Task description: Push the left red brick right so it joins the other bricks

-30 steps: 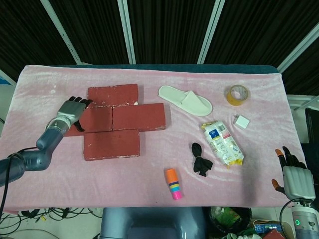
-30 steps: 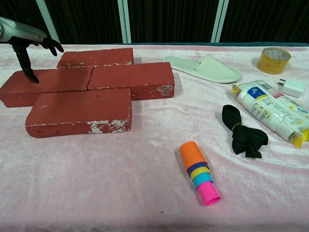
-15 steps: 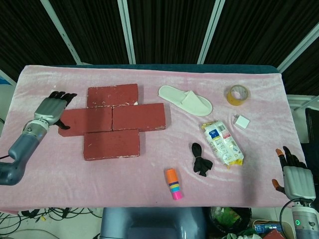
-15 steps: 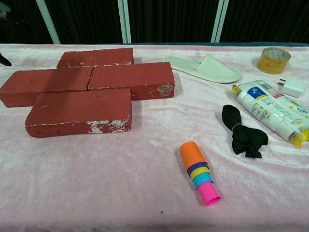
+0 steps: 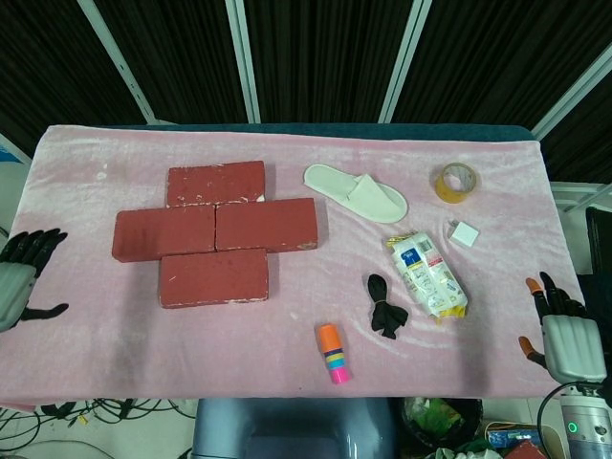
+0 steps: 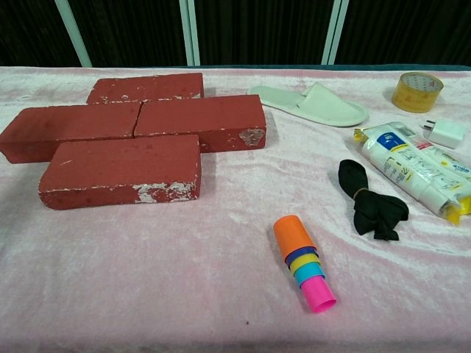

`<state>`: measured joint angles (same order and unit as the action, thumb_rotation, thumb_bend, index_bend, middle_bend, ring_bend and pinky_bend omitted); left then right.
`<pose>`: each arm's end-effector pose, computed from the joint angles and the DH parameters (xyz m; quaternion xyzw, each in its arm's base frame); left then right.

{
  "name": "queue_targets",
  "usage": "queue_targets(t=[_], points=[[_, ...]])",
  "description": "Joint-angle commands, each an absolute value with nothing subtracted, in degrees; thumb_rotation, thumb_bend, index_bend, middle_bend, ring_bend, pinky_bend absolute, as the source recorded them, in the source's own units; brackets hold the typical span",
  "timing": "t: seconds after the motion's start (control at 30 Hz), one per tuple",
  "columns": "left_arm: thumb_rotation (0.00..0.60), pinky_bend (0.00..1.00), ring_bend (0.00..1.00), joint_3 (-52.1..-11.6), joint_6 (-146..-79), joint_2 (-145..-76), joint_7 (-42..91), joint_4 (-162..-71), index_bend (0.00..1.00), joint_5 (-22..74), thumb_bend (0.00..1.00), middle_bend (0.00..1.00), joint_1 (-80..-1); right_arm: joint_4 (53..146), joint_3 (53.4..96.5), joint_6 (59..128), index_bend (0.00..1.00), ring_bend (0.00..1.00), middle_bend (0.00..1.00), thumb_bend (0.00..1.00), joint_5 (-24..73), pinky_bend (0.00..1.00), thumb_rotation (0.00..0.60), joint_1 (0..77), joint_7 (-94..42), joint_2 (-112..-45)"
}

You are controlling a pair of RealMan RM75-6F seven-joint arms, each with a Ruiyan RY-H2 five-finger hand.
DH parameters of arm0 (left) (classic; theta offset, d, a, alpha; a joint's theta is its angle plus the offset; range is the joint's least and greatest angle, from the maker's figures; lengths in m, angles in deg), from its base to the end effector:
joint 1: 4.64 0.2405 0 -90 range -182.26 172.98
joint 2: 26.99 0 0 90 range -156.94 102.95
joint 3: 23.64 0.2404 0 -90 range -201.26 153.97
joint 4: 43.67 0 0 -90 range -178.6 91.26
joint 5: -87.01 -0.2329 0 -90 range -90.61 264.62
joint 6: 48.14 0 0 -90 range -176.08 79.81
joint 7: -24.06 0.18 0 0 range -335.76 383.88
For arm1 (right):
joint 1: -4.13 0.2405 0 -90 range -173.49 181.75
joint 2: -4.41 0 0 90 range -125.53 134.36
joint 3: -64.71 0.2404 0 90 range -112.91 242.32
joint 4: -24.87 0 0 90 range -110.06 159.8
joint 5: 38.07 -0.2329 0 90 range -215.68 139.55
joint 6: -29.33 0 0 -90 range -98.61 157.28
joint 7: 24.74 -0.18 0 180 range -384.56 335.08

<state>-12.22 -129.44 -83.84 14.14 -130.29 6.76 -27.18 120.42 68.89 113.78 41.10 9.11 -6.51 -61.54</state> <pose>-0.3199 0.2636 0.1561 -0.6712 -0.3742 -0.3407 0.5417 -0.3073 -0.2214 0.1241 0.6032 -0.3459 0.2981 0.6539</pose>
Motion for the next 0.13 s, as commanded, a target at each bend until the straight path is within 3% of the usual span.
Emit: queue_targets(t=[0.03,0.13], points=[[0.600,0.00,0.00,-9.9,-133.9,-84.9,11.9,-128.9,0.00,2.8,0.03,0.04,-21.8,119.7,68.8,114.1,0.12,0.15,0.02,0.16,41.9,0.24,0.600,9.0,-6.9,-61.8],[0.600,0.00,0.00,-10.3,-135.3,-85.5,12.2,-128.0,0.00,2.3,0.03,0.04,-19.7,119.8,68.7,113.9,0.12,0.15,0.02,0.16,41.7,0.24,0.600,9.0,-6.8,-61.8]])
